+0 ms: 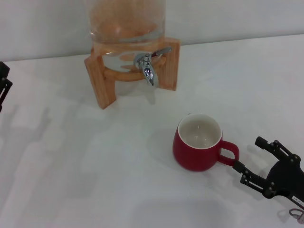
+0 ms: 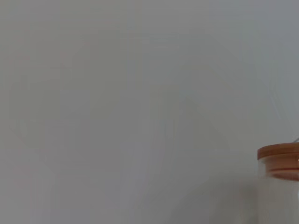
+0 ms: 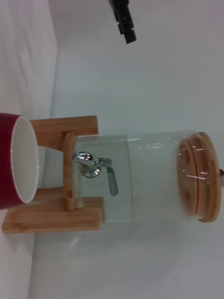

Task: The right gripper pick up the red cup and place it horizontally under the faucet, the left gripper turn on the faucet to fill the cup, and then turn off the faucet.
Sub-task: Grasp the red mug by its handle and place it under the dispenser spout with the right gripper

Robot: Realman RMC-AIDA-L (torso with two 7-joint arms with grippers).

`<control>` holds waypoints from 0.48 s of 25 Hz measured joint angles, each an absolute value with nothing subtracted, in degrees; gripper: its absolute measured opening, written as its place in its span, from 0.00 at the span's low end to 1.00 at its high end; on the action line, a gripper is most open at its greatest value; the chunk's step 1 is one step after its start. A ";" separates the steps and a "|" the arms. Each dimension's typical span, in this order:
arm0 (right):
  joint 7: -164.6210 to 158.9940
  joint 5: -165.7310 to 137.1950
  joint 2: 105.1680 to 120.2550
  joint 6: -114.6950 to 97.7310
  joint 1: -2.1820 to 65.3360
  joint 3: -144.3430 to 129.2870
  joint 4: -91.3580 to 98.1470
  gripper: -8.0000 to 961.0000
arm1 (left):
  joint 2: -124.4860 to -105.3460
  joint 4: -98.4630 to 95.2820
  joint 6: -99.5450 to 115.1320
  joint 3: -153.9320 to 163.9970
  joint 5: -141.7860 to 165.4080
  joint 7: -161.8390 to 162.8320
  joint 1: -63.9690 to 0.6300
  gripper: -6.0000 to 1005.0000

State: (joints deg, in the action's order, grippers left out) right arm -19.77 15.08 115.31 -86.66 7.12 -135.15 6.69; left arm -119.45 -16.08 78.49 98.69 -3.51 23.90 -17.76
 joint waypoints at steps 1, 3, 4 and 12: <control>-19.40 15.11 115.31 -86.44 7.12 -135.10 6.71 0.89 | -119.45 -16.08 78.49 98.75 -3.51 23.90 -17.76 0.86; -18.66 15.22 115.31 -86.05 7.12 -135.01 6.79 0.89 | -119.45 -16.08 78.53 98.78 -3.51 23.90 -17.76 0.86; -18.41 15.26 115.31 -85.96 7.12 -134.96 6.81 0.89 | -119.45 -16.08 78.54 98.78 -3.51 23.90 -17.75 0.86; -17.02 15.42 115.31 -84.19 7.50 -134.91 7.41 0.89 | -119.45 -16.08 78.58 98.79 -3.52 23.90 -17.76 0.86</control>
